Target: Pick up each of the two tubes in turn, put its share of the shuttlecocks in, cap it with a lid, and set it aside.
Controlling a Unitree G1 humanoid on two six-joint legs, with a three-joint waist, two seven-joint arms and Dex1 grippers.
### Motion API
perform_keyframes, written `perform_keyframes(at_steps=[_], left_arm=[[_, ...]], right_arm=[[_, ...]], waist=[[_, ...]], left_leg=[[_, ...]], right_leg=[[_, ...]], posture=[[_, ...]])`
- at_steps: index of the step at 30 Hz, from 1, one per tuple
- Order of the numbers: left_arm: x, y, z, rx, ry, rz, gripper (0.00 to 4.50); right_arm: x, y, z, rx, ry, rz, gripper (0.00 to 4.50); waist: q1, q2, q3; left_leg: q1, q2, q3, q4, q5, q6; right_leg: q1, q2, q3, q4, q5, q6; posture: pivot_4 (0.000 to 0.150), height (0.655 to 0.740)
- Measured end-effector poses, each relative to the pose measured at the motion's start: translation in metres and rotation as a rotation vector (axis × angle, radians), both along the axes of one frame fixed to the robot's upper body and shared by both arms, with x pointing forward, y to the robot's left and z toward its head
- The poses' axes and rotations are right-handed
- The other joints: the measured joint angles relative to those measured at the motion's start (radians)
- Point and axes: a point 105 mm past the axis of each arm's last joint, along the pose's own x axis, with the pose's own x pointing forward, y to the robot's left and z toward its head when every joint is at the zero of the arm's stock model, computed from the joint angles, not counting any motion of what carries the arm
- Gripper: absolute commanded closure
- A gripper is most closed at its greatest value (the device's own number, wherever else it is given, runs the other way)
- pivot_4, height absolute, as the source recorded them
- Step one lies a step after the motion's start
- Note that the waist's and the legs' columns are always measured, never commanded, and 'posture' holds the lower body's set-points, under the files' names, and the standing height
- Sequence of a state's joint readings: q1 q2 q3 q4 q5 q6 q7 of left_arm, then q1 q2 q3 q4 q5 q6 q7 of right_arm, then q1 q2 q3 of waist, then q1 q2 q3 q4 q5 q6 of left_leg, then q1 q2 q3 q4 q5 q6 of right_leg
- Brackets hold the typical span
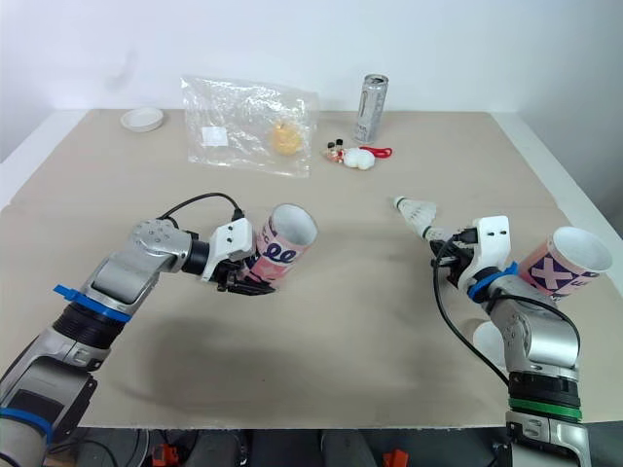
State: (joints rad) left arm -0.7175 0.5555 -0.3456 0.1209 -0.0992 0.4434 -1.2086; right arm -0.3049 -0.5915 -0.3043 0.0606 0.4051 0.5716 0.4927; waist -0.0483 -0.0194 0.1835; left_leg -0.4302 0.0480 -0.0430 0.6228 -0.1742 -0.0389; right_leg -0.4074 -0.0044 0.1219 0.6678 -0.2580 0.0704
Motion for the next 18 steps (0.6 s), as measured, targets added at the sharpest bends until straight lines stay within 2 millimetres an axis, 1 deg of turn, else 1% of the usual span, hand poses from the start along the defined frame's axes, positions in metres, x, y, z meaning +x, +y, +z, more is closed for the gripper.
perform_keyframes(at_steps=[2, 4, 9, 11, 13, 14, 16, 17, 18], left_arm=[[0.000, 0.000, 0.000, -0.001, 0.002, 0.000, 1.60], [0.001, 0.000, -0.001, -0.004, 0.006, -0.003, 1.60], [0.003, 0.000, -0.002, -0.006, 0.023, -0.009, 1.60], [0.005, -0.001, -0.001, -0.009, 0.023, -0.014, 1.60], [0.006, -0.003, -0.002, -0.014, 0.034, -0.019, 1.60], [0.006, -0.003, -0.002, -0.015, 0.039, -0.022, 1.60], [0.007, -0.003, -0.002, -0.014, 0.041, -0.023, 1.60], [0.007, -0.004, -0.001, -0.016, 0.039, -0.028, 1.60], [0.008, -0.005, -0.001, -0.016, 0.040, -0.030, 1.60]], right_arm=[[-0.004, 0.003, 0.002, -0.012, -0.006, 0.009, 4.47], [-0.012, 0.008, 0.010, -0.043, -0.015, 0.031, 4.47], [-0.025, 0.023, 0.056, -0.144, -0.122, 0.104, 4.47], [-0.031, 0.038, 0.082, -0.220, -0.180, 0.199, 4.47], [-0.039, 0.056, 0.115, -0.335, -0.282, 0.312, 4.47], [-0.048, 0.074, 0.137, -0.435, -0.371, 0.414, 4.47], [-0.057, 0.091, 0.146, -0.515, -0.436, 0.516, 4.47], [-0.063, 0.106, 0.146, -0.567, -0.470, 0.608, 4.47], [-0.066, 0.117, 0.142, -0.597, -0.482, 0.679, 4.47]], waist=[[0.000, 0.000, 0.000], [0.000, 0.000, 0.000], [0.000, 0.001, 0.000], [0.000, 0.002, 0.000], [0.000, 0.003, 0.000], [0.000, 0.003, 0.000], [0.000, 0.001, -0.001], [0.000, 0.001, -0.001], [0.000, 0.001, 0.000]], left_leg=[[0.000, 0.000, 0.000, 0.000, 0.000, 0.000], [0.000, 0.000, 0.000, 0.000, 0.000, 0.000], [0.000, 0.000, 0.000, 0.001, 0.000, 0.000], [0.000, 0.000, 0.000, 0.002, 0.000, 0.000], [0.000, 0.000, 0.000, 0.002, 0.000, 0.000], [0.000, 0.000, 0.000, 0.002, 0.000, 0.000], [0.000, 0.000, -0.001, 0.002, 0.000, 0.000], [0.000, 0.000, -0.001, 0.001, 0.000, 0.000], [0.000, 0.000, 0.000, 0.002, 0.000, 0.000]], right_leg=[[0.000, 0.000, 0.000, 0.000, 0.000, 0.000], [0.000, 0.000, 0.000, 0.000, 0.000, 0.000], [0.000, 0.000, 0.000, 0.000, 0.000, 0.000], [0.000, 0.000, 0.000, 0.000, 0.001, 0.001], [0.000, 0.000, 0.000, 0.000, 0.001, 0.001], [0.001, 0.000, 0.000, 0.000, 0.001, 0.001], [0.001, 0.000, -0.001, 0.000, 0.001, 0.000], [0.001, 0.000, -0.001, -0.001, 0.001, 0.000], [0.001, 0.000, -0.001, -0.001, 0.001, 0.001]], posture=[[0.150, 0.7400], [0.150, 0.7400], [0.150, 0.7400], [0.150, 0.7400], [0.150, 0.7400], [0.150, 0.7400], [0.150, 0.7400], [0.150, 0.7400], [0.150, 0.7400]])
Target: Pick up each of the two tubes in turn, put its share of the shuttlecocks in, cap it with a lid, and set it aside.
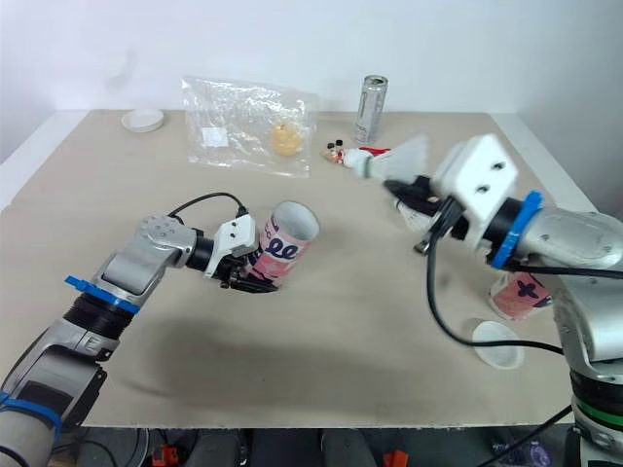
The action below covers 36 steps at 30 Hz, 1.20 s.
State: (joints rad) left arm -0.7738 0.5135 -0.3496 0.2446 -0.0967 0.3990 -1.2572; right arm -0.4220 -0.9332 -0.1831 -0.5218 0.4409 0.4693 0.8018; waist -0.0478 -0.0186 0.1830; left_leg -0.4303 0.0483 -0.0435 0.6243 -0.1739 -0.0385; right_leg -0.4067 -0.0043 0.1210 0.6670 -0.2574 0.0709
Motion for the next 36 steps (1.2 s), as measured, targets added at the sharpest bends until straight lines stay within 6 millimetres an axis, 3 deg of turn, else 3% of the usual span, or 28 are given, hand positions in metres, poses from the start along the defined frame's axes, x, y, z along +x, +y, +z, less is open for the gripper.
perform_keyframes(at_steps=[2, 6, 19, 20, 22, 24, 25, 29, 33, 36], left_arm=[[0.001, -0.002, 0.001, 0.000, 0.000, -0.003, 1.60], [0.002, -0.003, 0.002, 0.004, -0.005, -0.006, 1.60], [-0.001, -0.002, 0.003, 0.013, -0.021, 0.003, 1.60], [-0.001, -0.002, 0.003, 0.014, -0.020, 0.006, 1.60], [-0.001, -0.002, 0.003, 0.015, -0.022, 0.012, 1.60], [-0.003, -0.001, 0.002, 0.017, -0.022, 0.012, 1.60], [-0.003, -0.001, 0.002, 0.017, -0.022, 0.011, 1.60], [-0.007, -0.003, 0.001, 0.017, -0.026, 0.000, 1.60], [-0.007, -0.002, 0.001, 0.014, -0.024, 0.007, 1.60], [-0.007, 0.000, 0.001, 0.017, -0.022, 0.014, 1.60]], right_arm=[[-0.008, 0.027, -0.009, -0.128, -0.039, 0.163, 4.47], [-0.008, 0.044, -0.014, -0.250, -0.110, 0.285, 4.47], [0.013, 0.060, -0.031, -0.435, -0.176, 0.462, 4.47], [0.015, 0.061, -0.031, -0.438, -0.181, 0.470, 3.98], [0.016, 0.063, -0.030, -0.443, -0.181, 0.485, 3.43], [0.016, 0.064, -0.027, -0.427, -0.174, 0.493, 2.32], [0.016, 0.063, -0.026, -0.417, -0.173, 0.491, 2.10], [0.018, 0.060, -0.016, -0.322, -0.129, 0.472, 0.01], [0.017, 0.057, -0.008, -0.123, -0.024, 0.432, 0.01], [0.031, 0.030, -0.006, 0.057, 0.070, 0.268, 0.01]], waist=[[0.000, 0.000, 0.000], [0.001, 0.000, 0.001], [0.000, 0.000, 0.001], [0.001, 0.000, 0.001], [0.001, 0.000, 0.001], [0.001, 0.000, 0.001], [0.001, 0.000, 0.001], [0.001, 0.000, 0.001], [0.001, 0.000, 0.001], [0.005, 0.000, 0.001]], left_leg=[[-0.001, 0.000, 0.001, 0.001, 0.000, 0.000], [-0.001, 0.000, 0.000, 0.001, 0.000, 0.000], [-0.001, 0.000, 0.000, 0.001, 0.000, 0.000], [-0.001, 0.000, 0.000, 0.001, 0.000, 0.000], [-0.001, 0.000, 0.000, 0.001, 0.000, 0.000], [-0.001, 0.000, -0.001, 0.001, 0.000, 0.000], [-0.001, 0.000, -0.001, 0.001, 0.000, 0.000], [-0.001, 0.000, -0.001, 0.001, 0.000, 0.000], [-0.001, 0.000, -0.002, 0.001, 0.000, 0.000], [-0.002, 0.000, -0.002, 0.002, 0.000, 0.000]], right_leg=[[-0.001, 0.000, 0.000, 0.000, 0.000, 0.001], [-0.001, -0.001, 0.000, -0.001, 0.000, 0.001], [-0.001, -0.001, -0.001, 0.000, 0.000, 0.000], [-0.001, -0.001, -0.001, 0.000, 0.000, 0.000], [-0.001, -0.001, -0.001, 0.000, 0.000, 0.000], [-0.001, -0.001, -0.001, 0.000, 0.000, 0.000], [-0.001, -0.001, -0.001, 0.000, 0.000, -0.001], [-0.001, -0.001, -0.001, 0.000, 0.004, -0.006], [0.000, 0.000, -0.002, 0.001, 0.004, -0.006], [0.000, -0.001, -0.002, 0.001, 0.004, -0.006]], posture=[[0.150, 0.7400], [0.150, 0.7400], [0.150, 0.7400], [0.150, 0.7400], [0.150, 0.7400], [0.150, 0.7400], [0.150, 0.7400], [0.150, 0.7400], [0.150, 0.7400], [0.150, 0.7400]])
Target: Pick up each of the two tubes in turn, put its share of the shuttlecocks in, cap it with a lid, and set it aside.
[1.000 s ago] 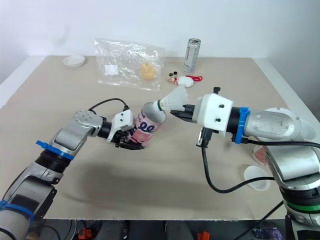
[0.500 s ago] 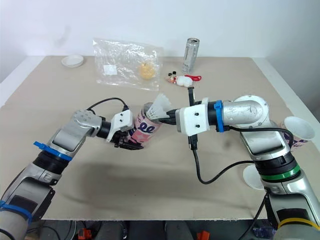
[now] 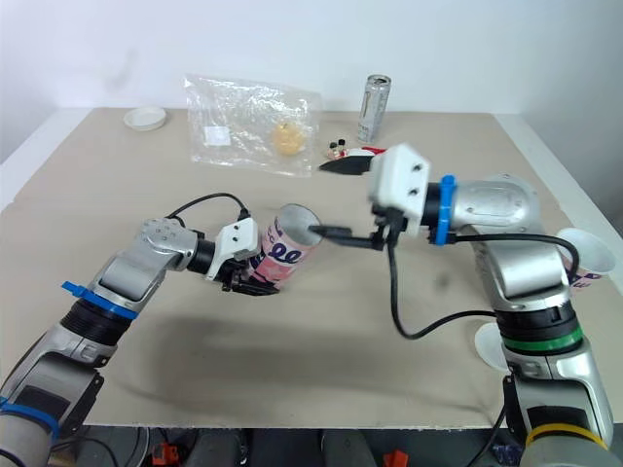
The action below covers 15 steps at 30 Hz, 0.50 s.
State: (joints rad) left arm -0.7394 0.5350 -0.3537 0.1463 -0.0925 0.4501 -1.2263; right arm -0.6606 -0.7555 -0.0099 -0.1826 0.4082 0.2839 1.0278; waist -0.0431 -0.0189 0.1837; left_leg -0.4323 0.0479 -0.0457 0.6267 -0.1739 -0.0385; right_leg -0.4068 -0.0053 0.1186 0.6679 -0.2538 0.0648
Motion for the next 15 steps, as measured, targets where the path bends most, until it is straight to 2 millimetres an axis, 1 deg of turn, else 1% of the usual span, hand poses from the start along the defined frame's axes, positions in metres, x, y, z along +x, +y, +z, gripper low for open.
perform_keyframes(at_steps=[3, 5, 6, 7, 9, 12, 15], left_arm=[[0.000, 0.001, 0.000, 0.001, 0.000, 0.004, 1.60], [0.000, 0.002, 0.000, 0.001, 0.001, 0.004, 1.60], [0.000, 0.002, 0.000, 0.002, 0.002, 0.004, 1.60], [0.000, 0.002, 0.000, 0.002, 0.001, 0.005, 1.60], [0.000, 0.003, 0.000, 0.004, 0.001, 0.007, 1.60], [0.000, 0.003, 0.000, 0.004, 0.001, 0.006, 1.60], [0.000, 0.003, 0.000, 0.004, 0.001, 0.006, 1.60]], right_arm=[[0.005, -0.019, -0.008, 0.102, 0.097, -0.110, 0.01], [0.009, -0.032, -0.015, 0.213, 0.153, -0.212, 0.01], [0.014, -0.043, -0.024, 0.272, 0.195, -0.300, 0.01], [0.020, -0.058, -0.036, 0.333, 0.249, -0.409, 0.01], [0.027, -0.073, -0.059, 0.396, 0.332, -0.554, 0.01], [0.033, -0.082, -0.076, 0.433, 0.378, -0.686, 0.01], [0.037, -0.083, -0.082, 0.466, 0.393, -0.746, 0.01]], waist=[[-0.002, 0.000, 0.000], [-0.003, 0.000, 0.000], [-0.002, 0.000, 0.000], [-0.003, 0.000, 0.000], [-0.003, 0.000, 0.000], [-0.007, 0.000, 0.000], [-0.006, 0.000, 0.000]], left_leg=[[0.000, 0.000, 0.000, 0.000, 0.000, 0.000], [0.001, 0.000, -0.001, -0.001, 0.000, 0.000], [0.001, 0.000, -0.001, -0.001, 0.000, 0.000], [0.000, 0.000, -0.001, -0.001, 0.000, 0.000], [0.000, 0.000, 0.000, 0.000, 0.000, 0.000], [0.001, 0.000, 0.000, -0.001, 0.000, 0.000], [0.001, 0.000, -0.001, -0.001, 0.000, 0.000]], right_leg=[[0.000, 0.000, 0.000, 0.000, 0.000, 0.000], [0.000, 0.001, -0.001, 0.001, -0.001, 0.000], [0.000, 0.001, -0.001, 0.001, -0.001, 0.000], [0.000, 0.001, -0.001, 0.001, -0.001, 0.000], [0.000, 0.001, 0.000, 0.001, -0.001, 0.000], [-0.001, 0.001, 0.000, 0.002, -0.001, 0.001], [-0.001, 0.002, 0.000, 0.002, -0.002, 0.003]], posture=[[0.150, 0.7400], [0.150, 0.7400], [0.150, 0.7400], [0.150, 0.7400], [0.150, 0.7400], [0.150, 0.7400], [0.150, 0.7400]])
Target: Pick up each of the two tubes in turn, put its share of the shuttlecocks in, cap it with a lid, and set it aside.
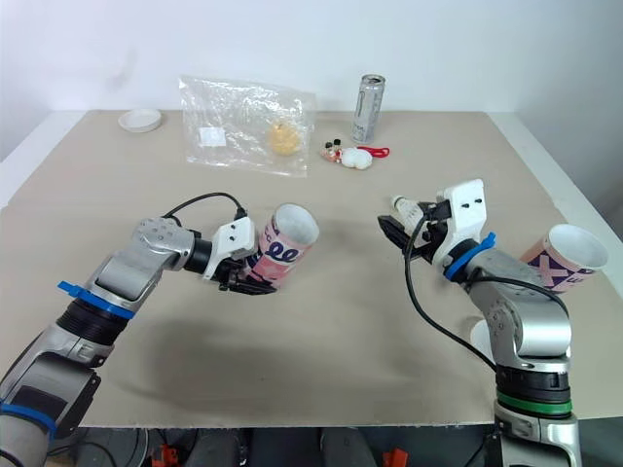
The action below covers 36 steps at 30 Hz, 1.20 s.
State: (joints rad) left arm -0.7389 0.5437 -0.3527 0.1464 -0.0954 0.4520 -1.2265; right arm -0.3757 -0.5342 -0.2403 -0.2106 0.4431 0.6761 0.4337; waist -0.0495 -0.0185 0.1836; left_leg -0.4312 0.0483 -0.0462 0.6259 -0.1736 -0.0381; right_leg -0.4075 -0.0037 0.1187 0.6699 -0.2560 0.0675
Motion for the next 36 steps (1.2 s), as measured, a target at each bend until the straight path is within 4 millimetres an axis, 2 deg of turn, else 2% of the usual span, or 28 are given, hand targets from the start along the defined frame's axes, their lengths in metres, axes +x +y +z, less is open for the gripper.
perform_keyframes(at_steps=[5, 9, 14, 18, 27, 28, 29, 31, 33, 36], left_arm=[[0.000, -0.002, 0.000, -0.005, 0.001, -0.003, 1.60], [0.000, -0.003, 0.000, -0.008, 0.002, -0.003, 1.60], [0.000, -0.003, 0.000, -0.009, 0.004, -0.002, 1.60], [0.000, -0.003, 0.000, -0.008, 0.004, -0.001, 1.60], [-0.001, -0.002, -0.001, -0.008, 0.002, 0.009, 1.60], [-0.001, -0.002, -0.001, -0.009, 0.001, 0.010, 1.60], [-0.001, -0.002, -0.001, -0.010, 0.000, 0.012, 1.60], [-0.002, -0.001, -0.001, -0.013, -0.002, 0.013, 1.60], [-0.003, -0.001, -0.001, -0.015, 0.002, 0.016, 1.60], [-0.003, -0.001, -0.001, -0.015, 0.002, 0.020, 1.60]], right_arm=[[0.012, -0.009, -0.021, 0.030, 0.073, -0.074, 0.01], [0.023, -0.016, -0.031, 0.039, 0.101, -0.112, 0.01], [0.039, -0.014, -0.037, 0.131, 0.110, -0.136, 0.01], [0.049, -0.016, -0.036, 0.142, 0.098, -0.146, 0.01], [0.074, -0.017, -0.050, 0.153, 0.136, -0.176, 0.01], [0.076, -0.017, -0.049, 0.153, 0.135, -0.178, 0.52], [0.079, -0.017, -0.049, 0.154, 0.132, -0.176, 0.77], [0.082, -0.016, -0.047, 0.147, 0.123, -0.167, 1.60], [0.085, -0.014, -0.046, 0.138, 0.118, -0.160, 2.71], [0.087, -0.014, -0.048, 0.125, 0.113, -0.157, 3.85]], waist=[[0.001, 0.000, 0.000], [0.001, 0.000, 0.000], [0.000, 0.000, 0.000], [0.000, 0.000, 0.000], [-0.002, 0.000, 0.000], [-0.003, 0.000, 0.000], [-0.003, 0.000, 0.000], [-0.003, 0.000, 0.000], [-0.006, 0.000, 0.000], [-0.009, 0.000, 0.000]], left_leg=[[0.000, 0.000, 0.000, 0.000, 0.000, 0.000], [0.000, 0.000, 0.000, 0.000, 0.000, 0.000], [0.000, 0.000, 0.000, 0.000, 0.000, 0.000], [0.000, 0.000, 0.000, -0.001, 0.000, 0.000], [0.000, 0.000, 0.000, -0.001, 0.000, 0.000], [0.000, 0.000, 0.000, -0.001, 0.000, 0.000], [0.000, 0.000, 0.000, -0.001, 0.000, 0.000], [0.000, 0.000, 0.000, -0.001, 0.000, 0.000], [0.000, 0.000, 0.000, -0.002, 0.000, 0.000], [0.000, 0.000, 0.000, -0.002, 0.000, 0.000]], right_leg=[[0.000, -0.001, 0.000, 0.000, -0.001, 0.002], [0.000, 0.000, 0.000, 0.000, -0.001, 0.002], [0.000, 0.000, 0.000, 0.000, -0.001, 0.002], [0.000, 0.000, 0.000, 0.000, -0.001, 0.002], [0.000, 0.000, 0.000, 0.000, 0.000, 0.001], [0.000, 0.000, 0.000, 0.000, 0.002, -0.002], [0.000, 0.000, 0.000, 0.000, 0.002, -0.002], [0.000, 0.000, 0.000, -0.001, 0.002, -0.003], [0.000, 0.000, 0.000, -0.001, 0.002, -0.003], [0.000, 0.000, 0.000, -0.001, 0.002, -0.003]], posture=[[0.150, 0.7400], [0.150, 0.7400], [0.150, 0.7400], [0.150, 0.7400], [0.150, 0.7400], [0.150, 0.7400], [0.150, 0.7400], [0.150, 0.7400], [0.150, 0.7400], [0.150, 0.7400]])
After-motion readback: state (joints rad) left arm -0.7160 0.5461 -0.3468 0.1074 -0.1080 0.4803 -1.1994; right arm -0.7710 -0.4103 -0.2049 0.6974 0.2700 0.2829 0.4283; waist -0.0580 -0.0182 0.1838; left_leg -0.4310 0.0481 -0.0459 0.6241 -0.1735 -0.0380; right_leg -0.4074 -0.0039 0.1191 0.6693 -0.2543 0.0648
